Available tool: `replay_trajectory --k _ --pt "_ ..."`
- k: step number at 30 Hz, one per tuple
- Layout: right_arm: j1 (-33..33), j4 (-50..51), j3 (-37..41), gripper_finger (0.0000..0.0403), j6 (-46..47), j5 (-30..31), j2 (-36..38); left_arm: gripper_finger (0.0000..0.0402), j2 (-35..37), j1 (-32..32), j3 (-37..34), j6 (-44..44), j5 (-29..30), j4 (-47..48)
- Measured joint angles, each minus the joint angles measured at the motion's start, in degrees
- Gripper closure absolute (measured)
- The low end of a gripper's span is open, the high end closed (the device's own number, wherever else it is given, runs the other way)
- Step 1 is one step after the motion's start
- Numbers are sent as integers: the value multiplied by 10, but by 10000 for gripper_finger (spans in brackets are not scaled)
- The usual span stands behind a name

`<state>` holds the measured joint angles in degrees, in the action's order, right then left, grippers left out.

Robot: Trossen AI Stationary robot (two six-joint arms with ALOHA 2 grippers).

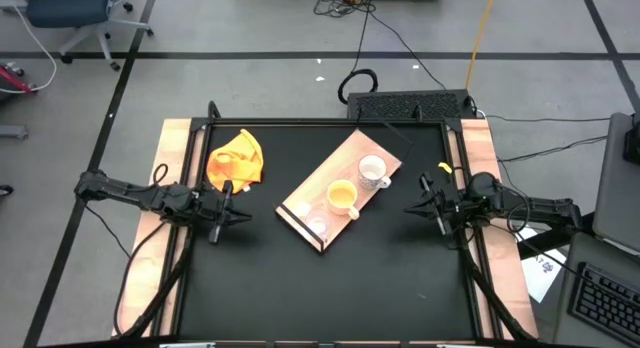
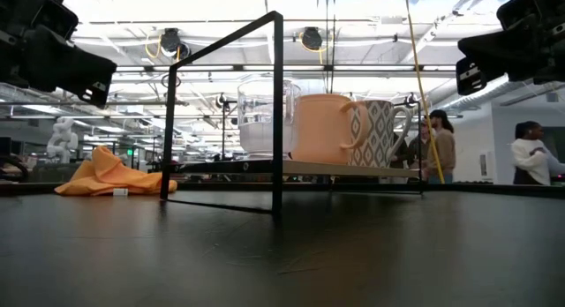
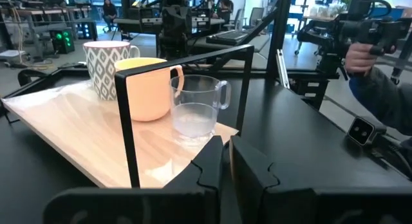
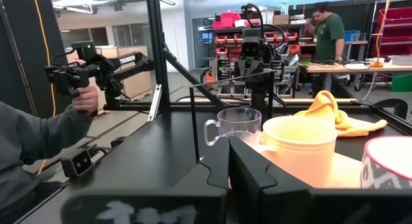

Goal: Stack small to large cups/mugs on shelf
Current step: Return to Home Position

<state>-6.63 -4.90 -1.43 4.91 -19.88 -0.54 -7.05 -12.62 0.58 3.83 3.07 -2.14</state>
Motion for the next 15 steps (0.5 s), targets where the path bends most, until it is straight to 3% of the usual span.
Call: replay_trajectory --k 15 --pt "0 -9 0 403 0 2 0 371 0 0 0 10 0 -2"
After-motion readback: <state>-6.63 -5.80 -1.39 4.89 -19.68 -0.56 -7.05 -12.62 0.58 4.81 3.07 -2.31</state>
